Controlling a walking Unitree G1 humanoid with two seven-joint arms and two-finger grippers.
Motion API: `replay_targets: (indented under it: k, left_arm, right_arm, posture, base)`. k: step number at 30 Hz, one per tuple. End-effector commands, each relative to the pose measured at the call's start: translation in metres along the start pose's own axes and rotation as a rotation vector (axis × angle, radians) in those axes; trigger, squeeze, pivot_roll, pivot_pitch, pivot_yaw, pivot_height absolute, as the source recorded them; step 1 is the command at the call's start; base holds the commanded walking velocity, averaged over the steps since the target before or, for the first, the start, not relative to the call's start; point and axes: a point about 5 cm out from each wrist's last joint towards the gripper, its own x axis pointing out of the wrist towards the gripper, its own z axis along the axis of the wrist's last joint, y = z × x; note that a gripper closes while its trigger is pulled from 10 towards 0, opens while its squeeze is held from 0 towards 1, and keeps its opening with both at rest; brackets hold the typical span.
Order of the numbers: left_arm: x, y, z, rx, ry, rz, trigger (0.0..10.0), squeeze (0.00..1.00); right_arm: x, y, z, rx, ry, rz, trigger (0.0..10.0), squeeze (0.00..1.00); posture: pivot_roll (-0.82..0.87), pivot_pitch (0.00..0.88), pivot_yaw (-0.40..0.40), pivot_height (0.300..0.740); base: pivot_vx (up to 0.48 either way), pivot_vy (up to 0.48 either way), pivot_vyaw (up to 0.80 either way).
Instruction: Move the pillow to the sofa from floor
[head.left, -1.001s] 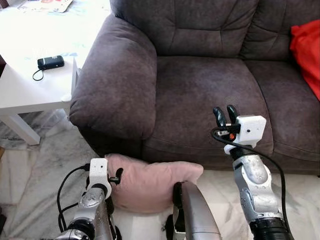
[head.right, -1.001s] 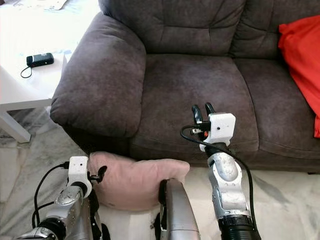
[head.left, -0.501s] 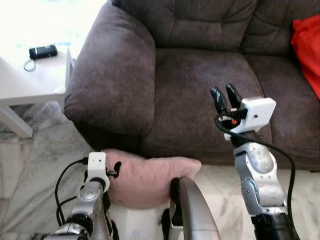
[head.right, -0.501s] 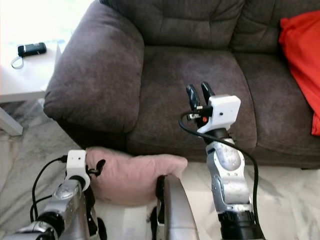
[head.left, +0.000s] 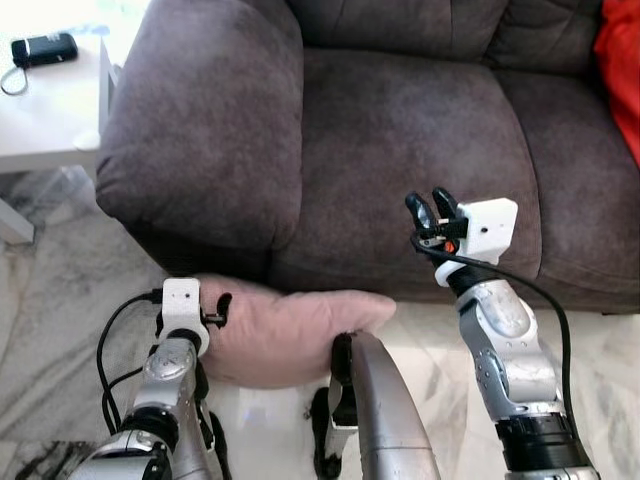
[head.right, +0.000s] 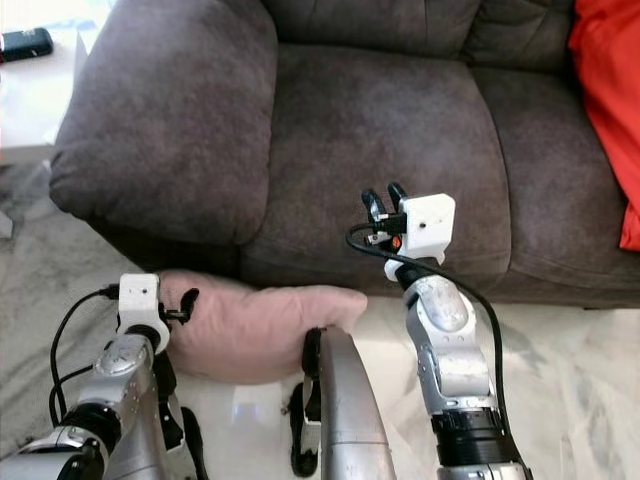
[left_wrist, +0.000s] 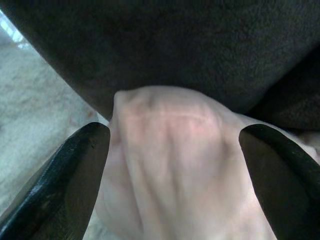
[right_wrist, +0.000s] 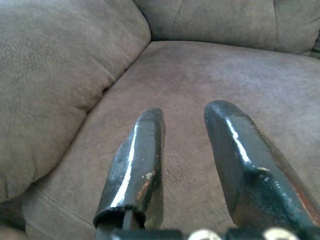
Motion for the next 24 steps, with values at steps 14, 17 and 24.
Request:
replay_targets:
  k: [14, 17, 24]
  left_arm:
    - [0.0, 0.021, -0.004, -0.104, 0.055, 0.076, 10.0, 0.0]
    - [0.001, 0.022, -0.001, -0.144, 0.045, 0.079, 10.0, 0.0]
    - [0.003, 0.02, 0.001, -0.172, 0.039, 0.055, 10.0, 0.0]
  right_arm:
    - [-0.016, -0.001, 0.017, 0.003, -0.015, 0.016, 10.0, 0.0]
    - [-0.017, 0.0, 0.019, 0.004, -0.01, 0.019, 10.0, 0.0]
    - [-0.019, 0.0, 0.022, 0.006, 0.001, 0.026, 10.0, 0.0]
  posture:
    - [-0.14, 0.478, -0.247, 0.524]
    - [-0.15, 0.485, -0.256, 0.524]
    - [-0.17, 0.499, -0.276, 0.524]
  base:
    - [0.0, 0.0, 0.0]
    - [0.0, 0.0, 0.0]
    - [0.0, 0.0, 0.0]
